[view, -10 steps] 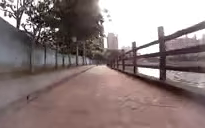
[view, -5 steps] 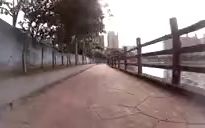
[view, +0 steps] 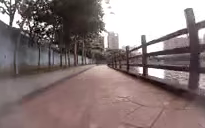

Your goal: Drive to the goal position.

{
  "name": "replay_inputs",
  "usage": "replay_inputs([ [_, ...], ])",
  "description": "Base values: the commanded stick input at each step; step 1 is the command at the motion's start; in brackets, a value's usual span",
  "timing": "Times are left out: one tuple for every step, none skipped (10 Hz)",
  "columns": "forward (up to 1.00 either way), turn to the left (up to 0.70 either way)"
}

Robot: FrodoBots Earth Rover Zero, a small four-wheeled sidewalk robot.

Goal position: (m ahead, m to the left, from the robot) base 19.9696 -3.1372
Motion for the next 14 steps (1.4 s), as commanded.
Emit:
replay_inputs([
  [1.0, 0.0],
  [1.0, 0.0],
  [1.0, 0.0],
  [1.0, 0.0],
  [1.0, 0.0],
  [1.0, 0.0],
  [1.0, 0.0],
  [1.0, 0.0],
  [1.0, 0.0],
  [1.0, 0.0],
  [1.0, 0.0],
  [1.0, 0.0],
  [1.0, 0.01],
  [1.0, 0.09],
])
